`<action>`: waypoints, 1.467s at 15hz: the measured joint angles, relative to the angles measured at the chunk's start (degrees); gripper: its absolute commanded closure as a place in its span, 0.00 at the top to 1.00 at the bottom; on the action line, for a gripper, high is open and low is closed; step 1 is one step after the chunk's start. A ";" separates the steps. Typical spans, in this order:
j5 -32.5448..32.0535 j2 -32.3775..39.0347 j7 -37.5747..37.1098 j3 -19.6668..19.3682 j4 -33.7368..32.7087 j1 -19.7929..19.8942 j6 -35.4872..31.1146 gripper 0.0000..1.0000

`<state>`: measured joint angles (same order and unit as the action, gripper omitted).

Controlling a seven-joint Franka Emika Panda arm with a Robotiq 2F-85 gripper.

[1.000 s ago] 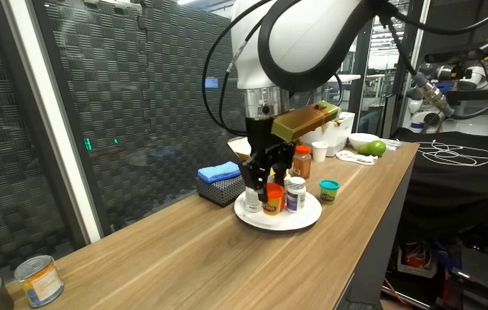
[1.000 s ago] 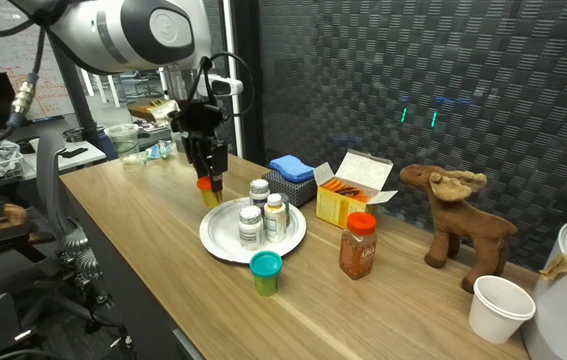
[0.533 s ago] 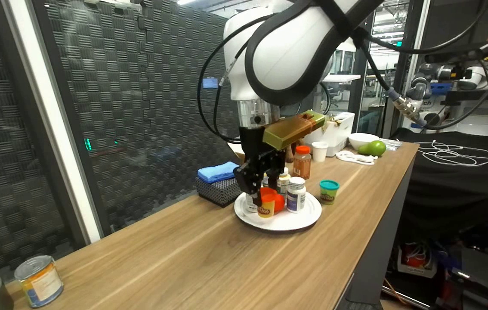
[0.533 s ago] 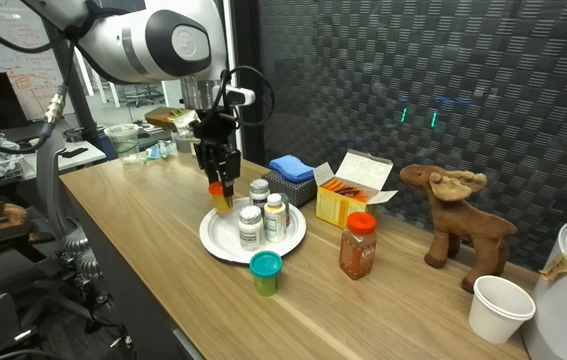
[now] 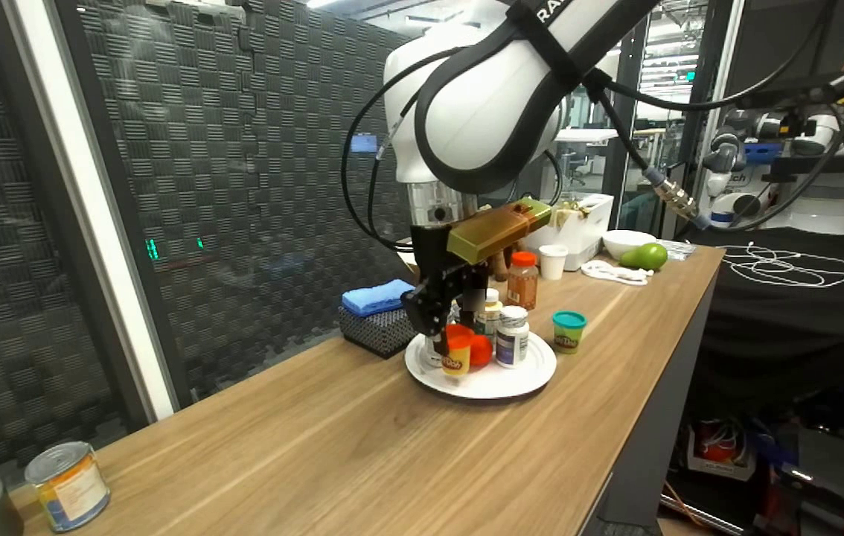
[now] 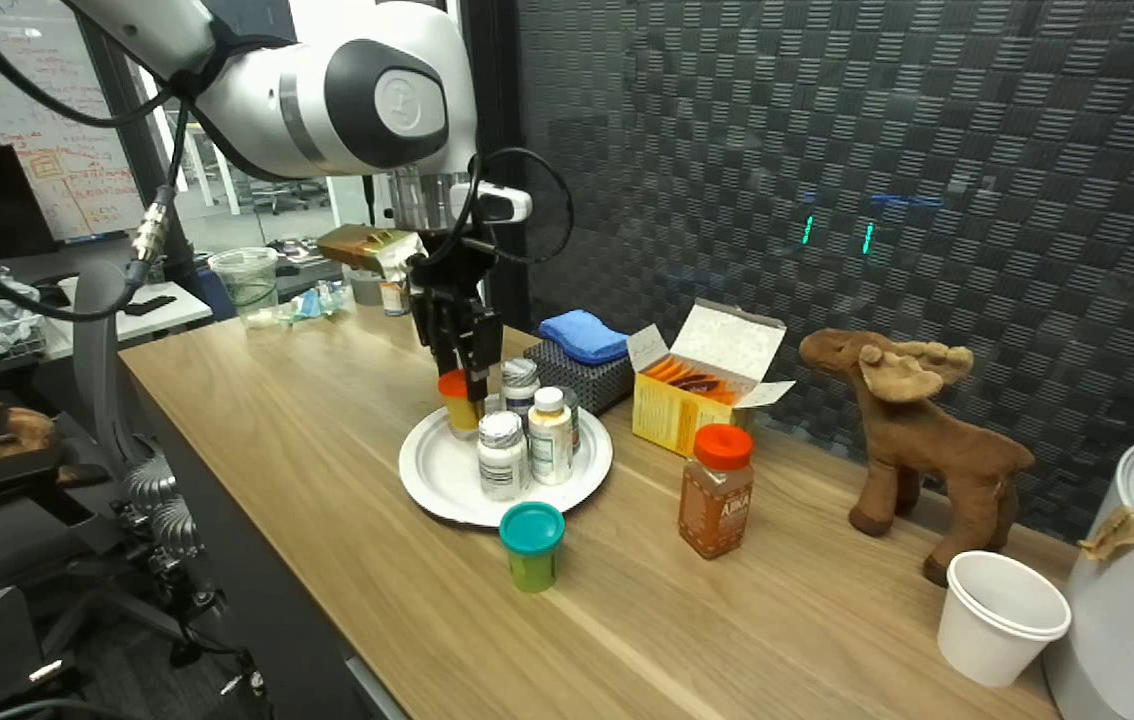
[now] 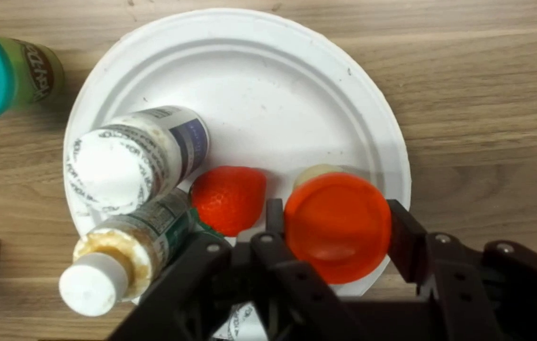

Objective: Put the bottles on the tray

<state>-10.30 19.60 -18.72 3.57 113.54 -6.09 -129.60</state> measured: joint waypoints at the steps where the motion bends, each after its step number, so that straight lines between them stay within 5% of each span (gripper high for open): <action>1: 0.00 0.25 0.10 -0.15 -0.27 0.00 0.00 0.29; 22: 0.03 3.76 2.04 -0.64 -2.79 -0.92 0.10 0.29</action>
<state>-10.27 23.36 -16.69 2.93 110.76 -7.00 -129.50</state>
